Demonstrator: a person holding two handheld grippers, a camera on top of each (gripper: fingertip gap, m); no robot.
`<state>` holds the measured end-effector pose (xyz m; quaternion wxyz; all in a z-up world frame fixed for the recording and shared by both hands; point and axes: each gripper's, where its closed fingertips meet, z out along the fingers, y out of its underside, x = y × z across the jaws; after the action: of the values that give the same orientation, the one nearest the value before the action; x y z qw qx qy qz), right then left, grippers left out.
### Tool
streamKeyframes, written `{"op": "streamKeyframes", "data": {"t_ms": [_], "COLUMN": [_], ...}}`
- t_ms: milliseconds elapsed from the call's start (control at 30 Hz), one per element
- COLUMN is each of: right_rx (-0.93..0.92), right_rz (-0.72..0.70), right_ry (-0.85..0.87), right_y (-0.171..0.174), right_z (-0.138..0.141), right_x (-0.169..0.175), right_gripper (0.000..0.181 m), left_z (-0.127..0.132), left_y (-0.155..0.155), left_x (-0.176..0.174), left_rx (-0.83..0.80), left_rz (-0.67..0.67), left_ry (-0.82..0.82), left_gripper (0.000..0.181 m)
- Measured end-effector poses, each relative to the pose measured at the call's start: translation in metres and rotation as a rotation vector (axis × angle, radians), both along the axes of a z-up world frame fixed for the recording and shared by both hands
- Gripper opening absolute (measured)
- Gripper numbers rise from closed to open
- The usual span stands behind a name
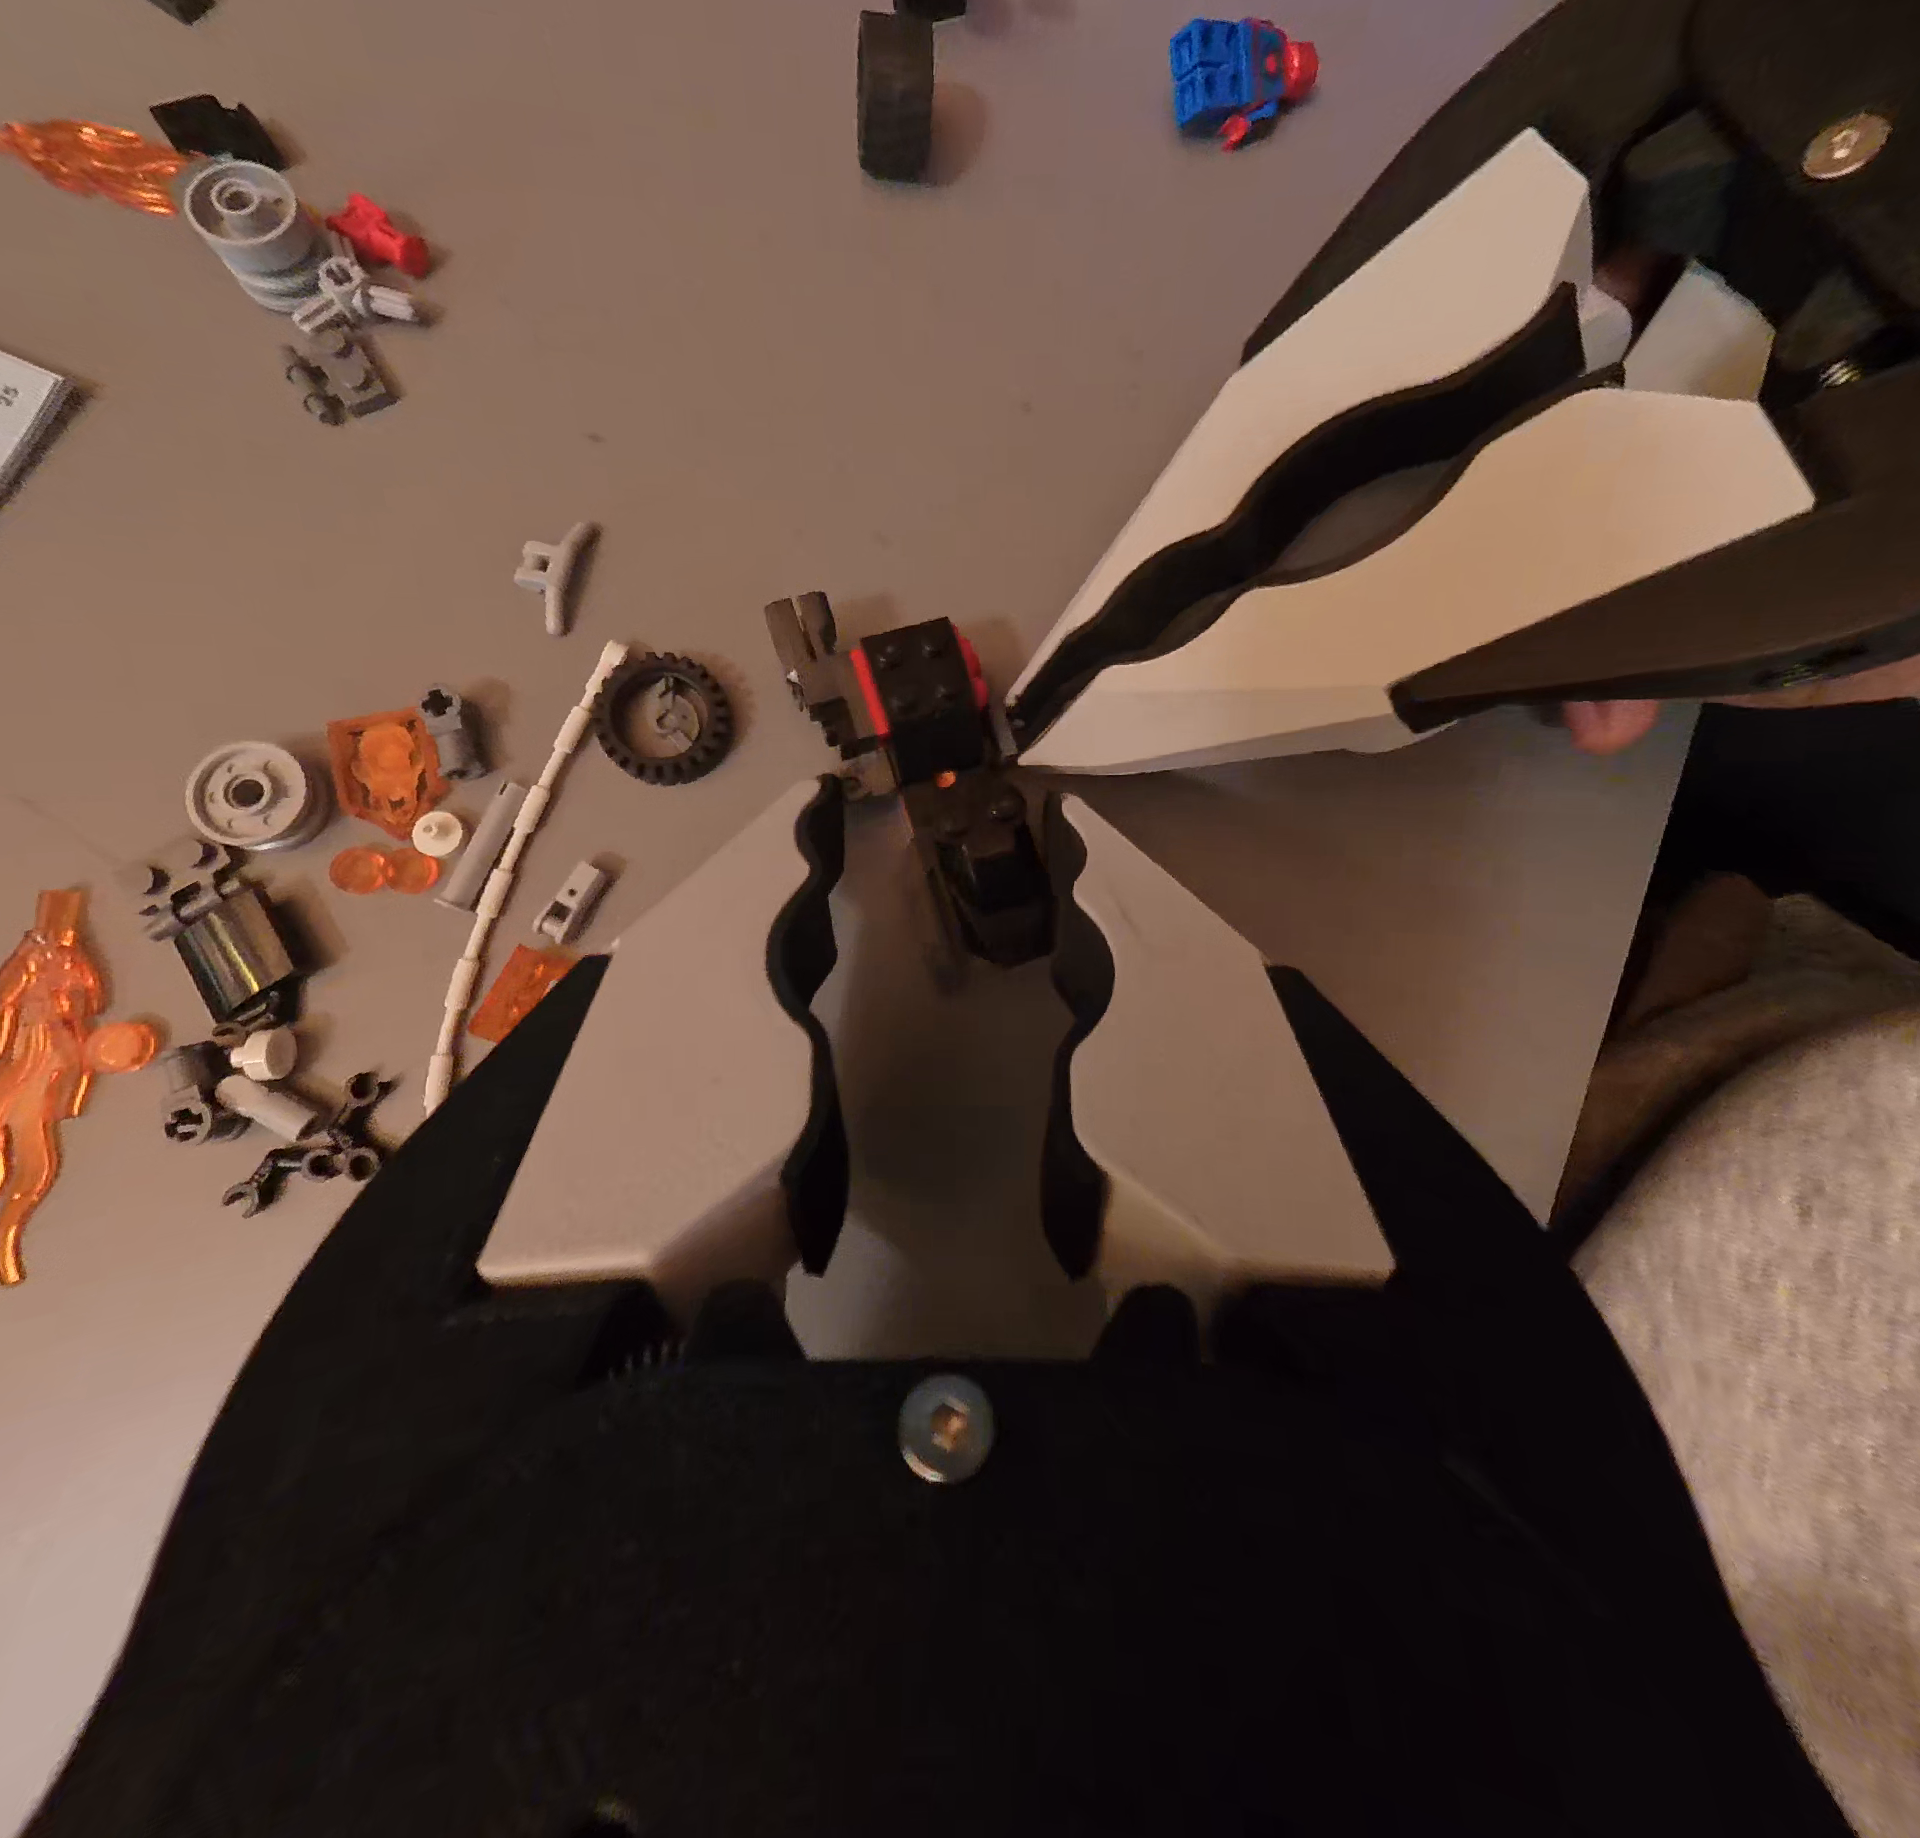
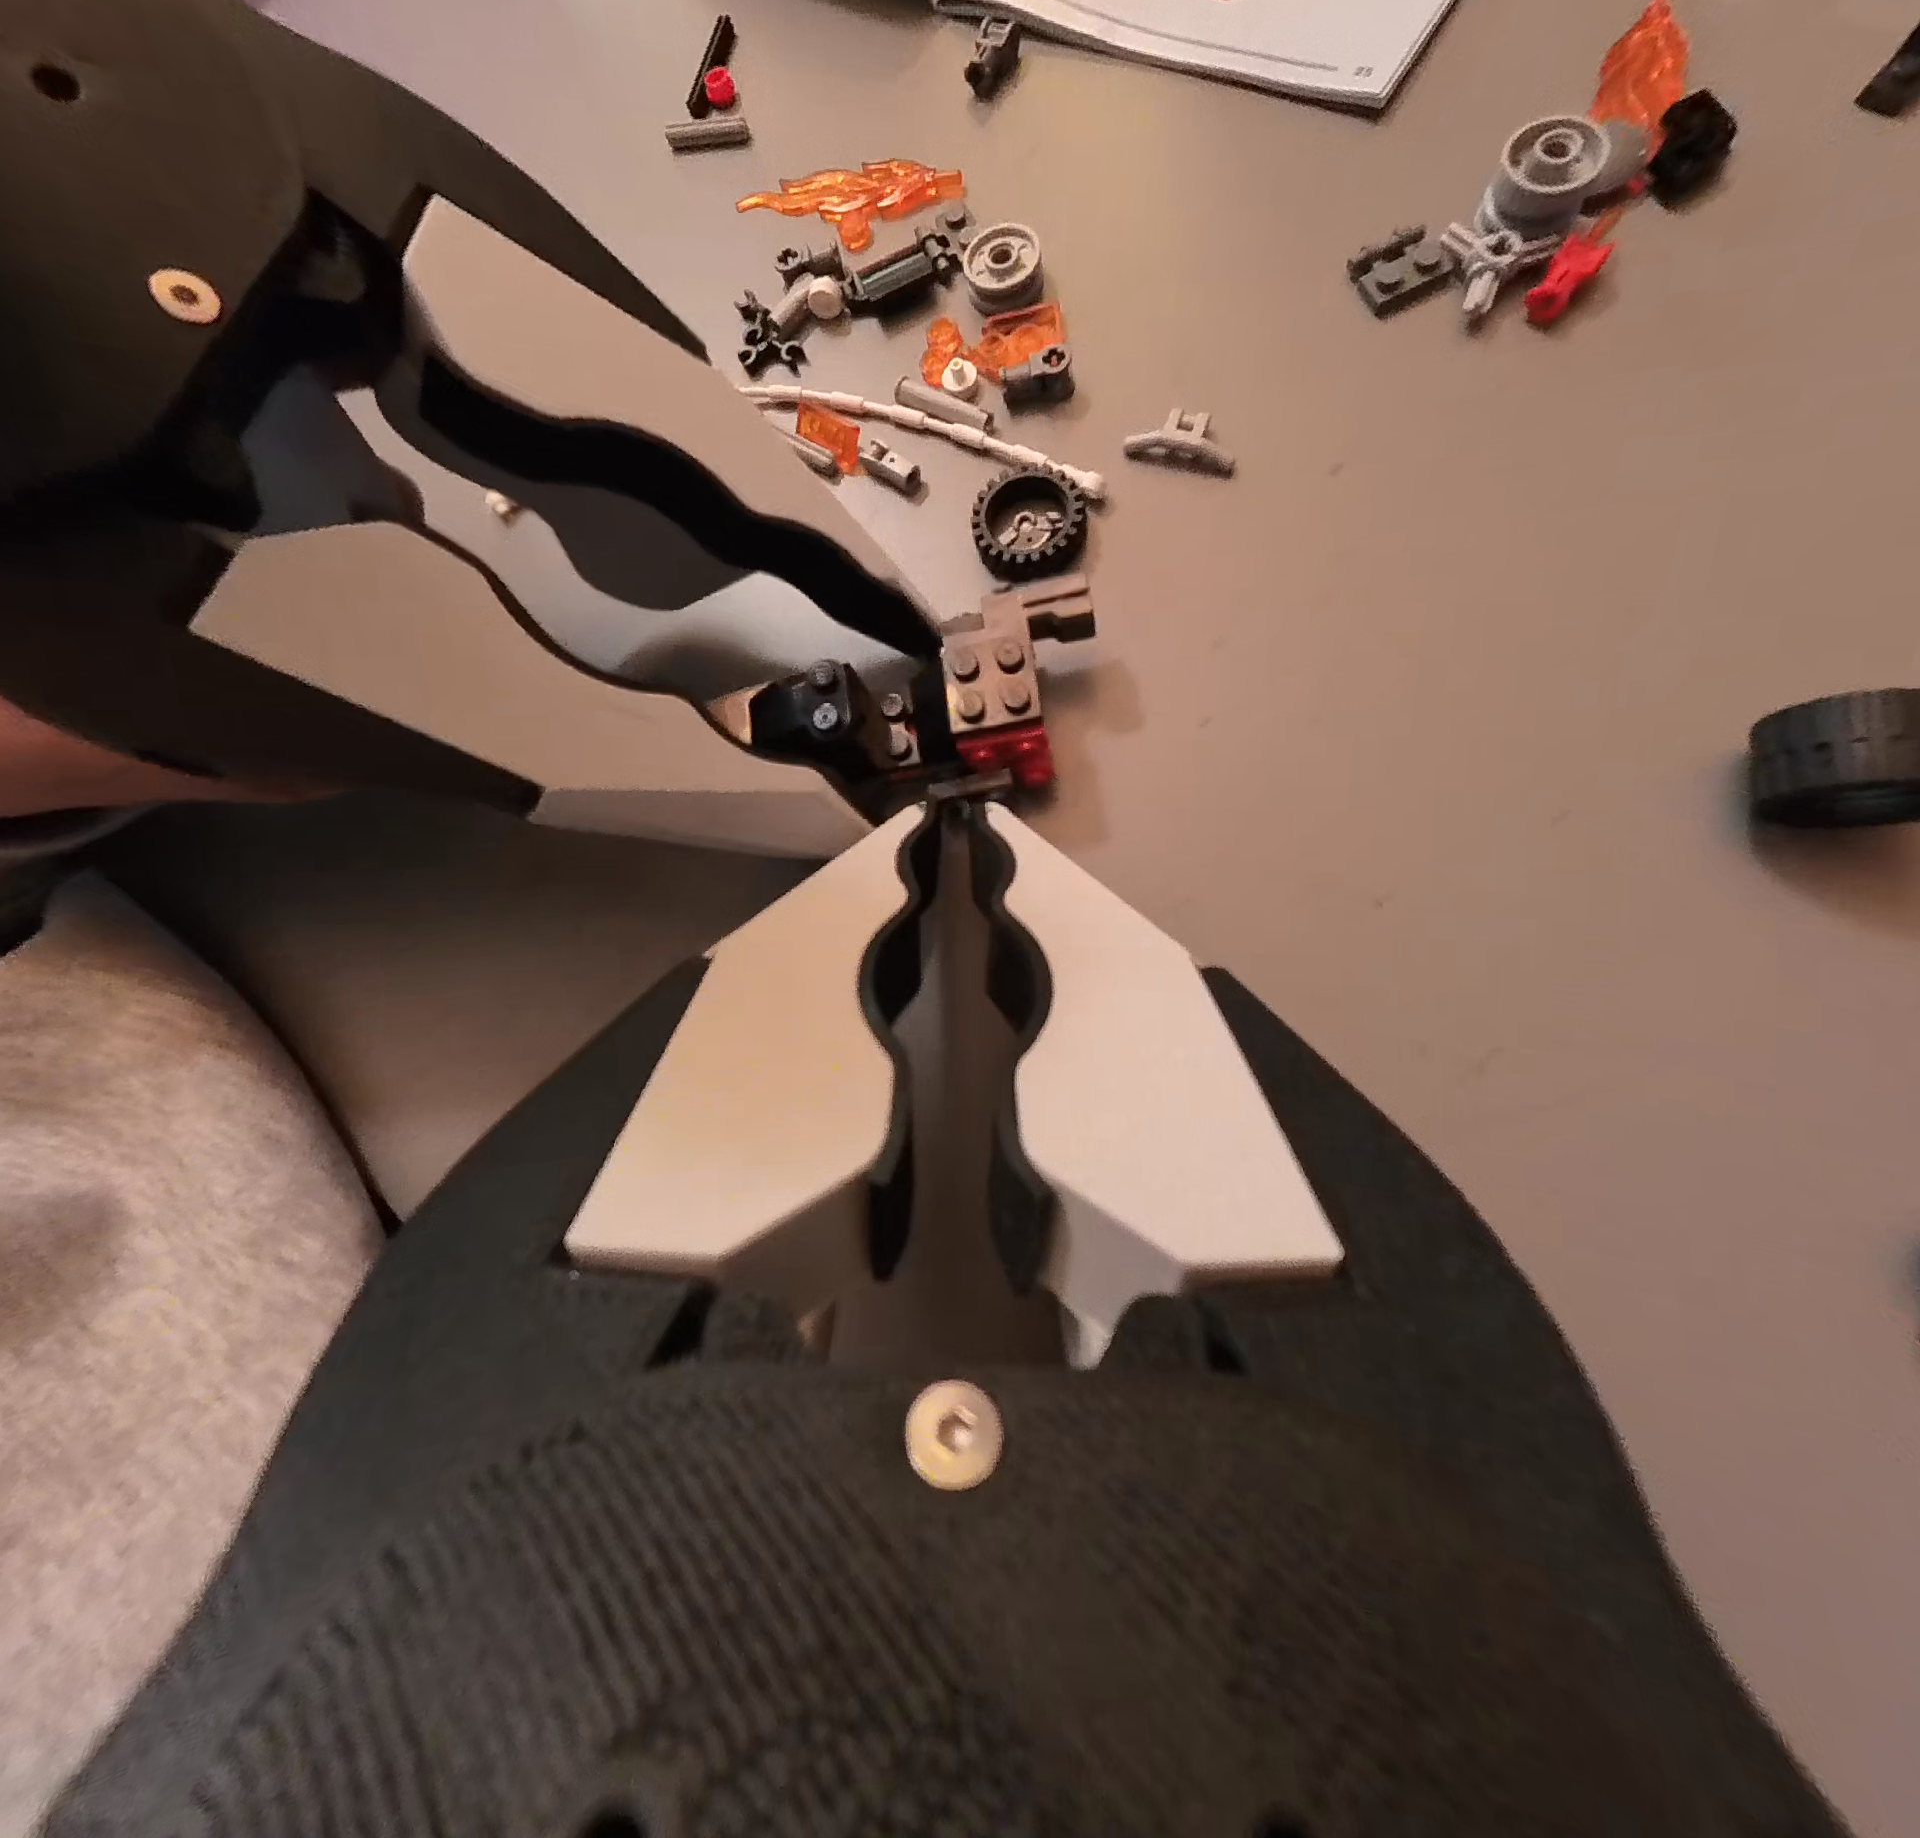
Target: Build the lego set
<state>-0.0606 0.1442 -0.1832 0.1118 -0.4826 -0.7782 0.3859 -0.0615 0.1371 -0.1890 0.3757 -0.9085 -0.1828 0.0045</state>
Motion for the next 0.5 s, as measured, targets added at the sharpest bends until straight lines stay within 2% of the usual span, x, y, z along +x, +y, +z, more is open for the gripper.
{"op": "streamKeyframes", "data": {"t_ms": [500], "right_rx": [-0.018], "right_rz": [0.041], "right_ry": [-0.051], "right_y": [-0.0002], "right_z": [-0.0014], "right_x": [-0.0003], "right_gripper": [0.003], "left_z": [-0.0015], "left_y": [-0.0008], "left_x": [-0.0003], "left_rx": [-0.042], "left_rz": [-0.016], "left_ry": [0.099], "left_gripper": [0.036]}}
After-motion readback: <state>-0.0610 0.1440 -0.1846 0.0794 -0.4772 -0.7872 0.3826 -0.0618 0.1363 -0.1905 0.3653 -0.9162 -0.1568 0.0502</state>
